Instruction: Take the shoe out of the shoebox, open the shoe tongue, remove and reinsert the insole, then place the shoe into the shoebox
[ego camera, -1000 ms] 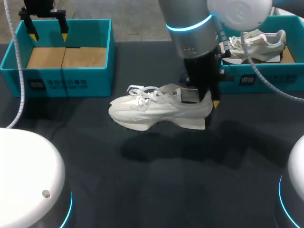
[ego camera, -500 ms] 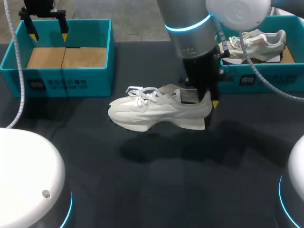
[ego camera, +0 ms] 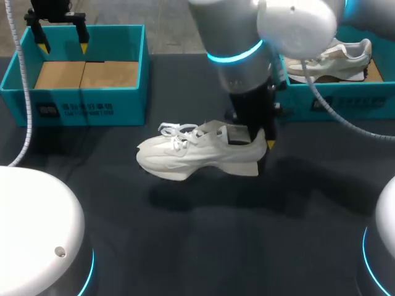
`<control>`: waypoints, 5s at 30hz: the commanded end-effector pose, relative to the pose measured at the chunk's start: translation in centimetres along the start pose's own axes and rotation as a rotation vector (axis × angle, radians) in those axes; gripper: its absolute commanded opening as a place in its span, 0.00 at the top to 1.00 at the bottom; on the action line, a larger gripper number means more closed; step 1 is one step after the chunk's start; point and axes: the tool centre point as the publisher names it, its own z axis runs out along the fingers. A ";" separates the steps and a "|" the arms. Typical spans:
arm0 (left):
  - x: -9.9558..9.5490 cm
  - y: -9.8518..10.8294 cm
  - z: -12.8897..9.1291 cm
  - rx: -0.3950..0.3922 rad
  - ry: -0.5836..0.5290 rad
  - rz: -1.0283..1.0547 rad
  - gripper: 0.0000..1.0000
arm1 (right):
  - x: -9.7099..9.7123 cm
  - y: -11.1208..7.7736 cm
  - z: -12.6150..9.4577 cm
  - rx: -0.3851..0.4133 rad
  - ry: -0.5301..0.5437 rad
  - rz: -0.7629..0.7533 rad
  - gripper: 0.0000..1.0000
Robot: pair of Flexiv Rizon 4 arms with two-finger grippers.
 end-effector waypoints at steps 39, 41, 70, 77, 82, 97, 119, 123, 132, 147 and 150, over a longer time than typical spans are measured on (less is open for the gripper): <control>0.0 0.0 0.0 0.000 0.000 0.000 0.00 | 5.8 -1.4 10.3 -0.013 -0.015 0.123 0.20; 0.0 0.0 0.0 0.000 0.000 0.000 0.00 | 5.7 -1.6 9.9 -0.012 0.000 0.129 0.00; 0.0 0.0 0.0 0.000 0.000 0.000 0.00 | 2.4 -1.6 -0.4 -0.269 0.481 -0.830 0.00; 0.0 0.0 0.0 0.000 0.000 0.000 0.00 | 2.4 -1.6 -0.4 -0.269 0.481 -0.830 0.00; 0.0 0.0 0.0 0.000 0.000 0.000 0.00 | 2.4 -1.6 -0.4 -0.269 0.481 -0.830 0.00; 0.0 0.0 0.0 0.000 0.000 0.000 0.00 | 2.4 -1.6 -0.4 -0.269 0.481 -0.830 0.00; 0.0 0.0 0.0 0.000 0.000 0.000 0.00 | 3.1 -3.3 -0.5 -0.647 0.659 -1.404 0.00; 0.0 0.0 0.0 0.000 0.000 0.000 0.00 | 3.1 -3.3 -0.5 -0.647 0.659 -1.404 0.00; 0.0 0.0 0.0 0.000 0.000 0.000 0.00 | 3.1 -3.3 -0.5 -0.647 0.659 -1.404 0.00; 0.0 0.0 0.0 0.000 0.000 0.000 0.00 | 1.2 -1.7 0.9 -0.766 0.782 -1.439 0.00; 0.0 0.0 0.0 0.000 0.000 0.000 0.00 | 0.4 -1.0 1.2 -0.794 0.818 -1.475 0.00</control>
